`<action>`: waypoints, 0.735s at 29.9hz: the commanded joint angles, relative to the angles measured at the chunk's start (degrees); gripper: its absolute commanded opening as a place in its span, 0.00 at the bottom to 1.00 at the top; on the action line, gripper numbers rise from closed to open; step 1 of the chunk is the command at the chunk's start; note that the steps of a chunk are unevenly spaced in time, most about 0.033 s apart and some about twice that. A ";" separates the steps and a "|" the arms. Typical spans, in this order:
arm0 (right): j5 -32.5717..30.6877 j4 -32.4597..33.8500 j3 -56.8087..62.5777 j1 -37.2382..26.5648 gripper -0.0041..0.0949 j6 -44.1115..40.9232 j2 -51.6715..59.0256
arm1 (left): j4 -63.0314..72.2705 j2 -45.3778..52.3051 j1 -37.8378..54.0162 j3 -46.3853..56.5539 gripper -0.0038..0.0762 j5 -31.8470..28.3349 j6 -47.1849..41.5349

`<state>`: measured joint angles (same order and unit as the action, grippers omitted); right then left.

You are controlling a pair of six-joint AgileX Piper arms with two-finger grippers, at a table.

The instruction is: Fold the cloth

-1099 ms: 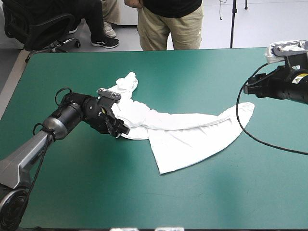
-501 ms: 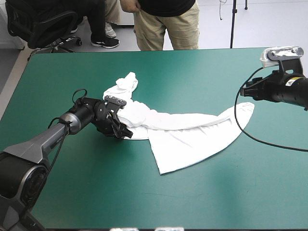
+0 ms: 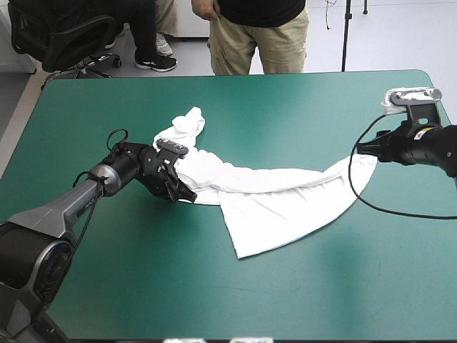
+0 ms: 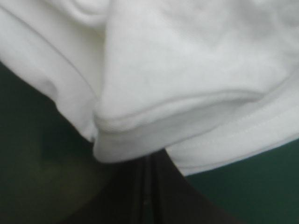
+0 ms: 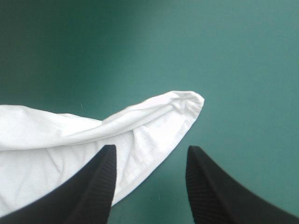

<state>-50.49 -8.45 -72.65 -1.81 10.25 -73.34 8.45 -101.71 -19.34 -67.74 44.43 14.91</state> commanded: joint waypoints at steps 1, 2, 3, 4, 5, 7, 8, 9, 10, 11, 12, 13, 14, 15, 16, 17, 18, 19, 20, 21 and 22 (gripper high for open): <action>5.52 0.61 2.07 -0.92 0.48 -0.53 -1.31 | 2.85 -0.77 -0.77 0.28 0.04 -1.06 -0.07; 5.52 0.09 2.79 -1.33 0.49 -0.52 -2.23 | 2.74 -0.77 -0.77 0.28 0.04 -0.96 -0.07; 5.10 -0.19 3.19 -1.94 0.50 -0.52 -3.73 | 2.74 -0.77 -0.77 0.28 0.04 -0.84 -0.07; 4.96 -0.70 3.35 -2.43 0.51 -0.28 -4.81 | 2.74 -0.77 -0.77 0.28 0.04 -0.84 -0.07; 5.01 -1.15 3.35 -3.21 0.51 -0.13 -6.18 | 2.74 -0.77 -0.77 0.28 0.04 -0.84 -0.07; 7.26 -3.20 3.35 -4.94 0.51 0.48 -8.65 | 2.74 -0.77 -0.77 0.28 0.04 -0.75 -0.07; 8.30 -4.55 3.35 -5.65 0.51 1.35 -9.67 | 2.74 -0.77 -0.77 0.28 0.04 -0.75 -0.07; 9.36 -6.52 3.24 -6.41 0.51 2.64 -10.92 | 2.74 -0.77 -0.77 0.28 0.04 -0.75 -0.07; 10.14 -8.58 3.24 -6.95 0.51 4.21 -12.23 | 2.74 -0.77 -0.77 0.28 0.04 -0.75 -0.07; 10.67 -9.93 3.24 -7.28 0.51 5.51 -13.57 | 2.59 -0.77 -0.77 0.28 0.04 -0.75 -0.07; 11.29 -9.95 3.24 -7.32 0.51 5.86 -14.91 | 2.46 -0.77 -0.77 0.28 0.04 -0.75 -0.07; 11.72 -9.50 3.24 -7.32 0.51 5.86 -16.05 | 2.46 -0.77 -0.77 0.28 0.04 -0.75 -0.07; 12.32 -9.24 3.24 -7.32 0.51 5.86 -17.52 | 2.37 -0.77 -0.77 0.28 0.04 -0.75 -0.07; 12.75 -9.04 3.24 -7.32 0.51 5.73 -18.97 | 2.37 -0.77 -0.77 0.28 0.04 -0.75 -0.07; 13.09 -9.09 3.24 -7.32 0.51 5.41 -20.11 | 2.37 -0.77 -0.77 0.28 0.04 -0.75 -0.07; 13.34 -9.09 3.24 -7.32 0.50 5.25 -21.56 | 2.37 -0.77 -0.77 0.28 0.04 -0.75 -0.07; 13.60 -9.31 3.24 -7.32 0.50 5.25 -22.88 | 2.37 -0.77 -0.77 0.28 0.04 -0.75 -0.07; 13.85 -9.66 3.24 -7.32 0.50 5.25 -24.17 | 2.37 -0.77 -0.77 0.28 0.04 -0.75 -0.07; 14.10 -9.95 3.24 -7.32 0.50 5.25 -25.39 | 2.37 -0.77 -0.77 0.28 0.04 -0.75 -0.07; 14.26 -9.95 3.24 -7.32 0.49 5.25 -26.55 | 2.37 -0.77 -0.77 0.28 0.04 -0.75 -0.07; 14.26 -9.95 3.24 -7.21 0.48 5.25 -27.64 | 2.37 -0.77 -0.77 0.28 0.04 -0.75 -0.07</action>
<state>-38.31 -17.37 -67.81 -8.66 14.96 -100.89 8.40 -101.71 -19.34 -67.74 44.50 15.08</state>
